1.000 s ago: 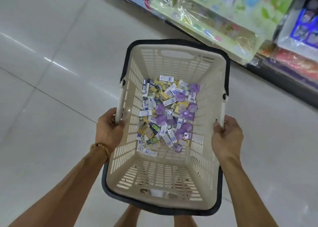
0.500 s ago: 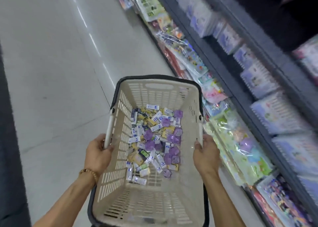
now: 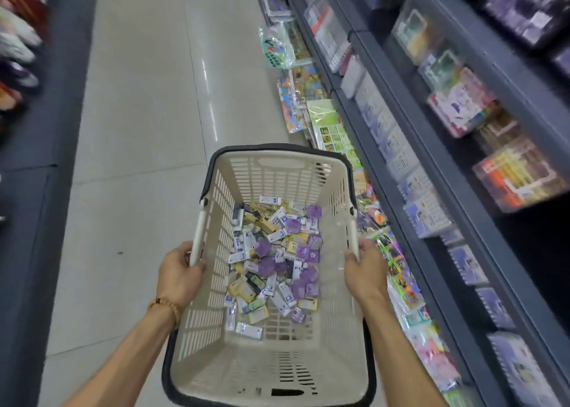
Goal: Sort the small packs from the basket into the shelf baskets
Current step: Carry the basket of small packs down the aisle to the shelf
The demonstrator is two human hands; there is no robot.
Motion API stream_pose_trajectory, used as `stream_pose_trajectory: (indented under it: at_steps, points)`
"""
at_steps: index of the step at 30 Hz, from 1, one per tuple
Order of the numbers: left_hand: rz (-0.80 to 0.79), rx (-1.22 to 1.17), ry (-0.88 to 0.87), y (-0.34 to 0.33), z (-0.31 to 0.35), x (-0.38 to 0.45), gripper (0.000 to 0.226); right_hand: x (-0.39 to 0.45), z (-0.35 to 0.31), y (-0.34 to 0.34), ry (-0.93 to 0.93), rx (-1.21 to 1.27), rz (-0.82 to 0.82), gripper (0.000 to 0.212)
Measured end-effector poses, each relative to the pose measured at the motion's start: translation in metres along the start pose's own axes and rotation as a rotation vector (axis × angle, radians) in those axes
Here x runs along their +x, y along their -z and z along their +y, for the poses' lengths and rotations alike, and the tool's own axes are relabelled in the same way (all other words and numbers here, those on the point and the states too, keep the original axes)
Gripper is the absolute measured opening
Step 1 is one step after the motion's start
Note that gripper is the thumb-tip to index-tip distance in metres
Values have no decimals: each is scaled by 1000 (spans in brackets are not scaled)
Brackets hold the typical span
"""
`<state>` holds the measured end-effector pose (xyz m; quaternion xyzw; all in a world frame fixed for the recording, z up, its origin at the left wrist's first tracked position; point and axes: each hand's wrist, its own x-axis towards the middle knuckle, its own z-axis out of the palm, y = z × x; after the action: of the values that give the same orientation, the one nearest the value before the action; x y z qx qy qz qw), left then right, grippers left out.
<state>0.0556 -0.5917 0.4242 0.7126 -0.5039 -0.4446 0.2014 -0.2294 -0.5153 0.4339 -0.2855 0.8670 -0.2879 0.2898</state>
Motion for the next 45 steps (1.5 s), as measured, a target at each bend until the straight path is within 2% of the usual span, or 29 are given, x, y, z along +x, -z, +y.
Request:
stream_pose_trajectory:
  at_steps: [9,14,21,27,34,41,45]
  points:
    - [97,-76,82,8,153,238,23,244,-198,-62,77,-46,-82,31]
    - [122,-95,111,28,228,380,22,362,-318,-100,114,-107,-81,24]
    - [84,-110,104,67,331,618,21,530,-494,-186,107,-139,-41,25]
    - [115,-76,69,114,438,806,20,676,-642,-247,122,-97,-59,23]
    - [167,-126,92,124,549,1043,26,887,-801,-339,148,-66,-137,24]
    - [204,-130,112,152,673,1251,19,1068,-977,-394,188,-102,-129,17]
    - [183,-126,102,166,729,1394,24,1174,-1074,-444,229,-132,-125,15]
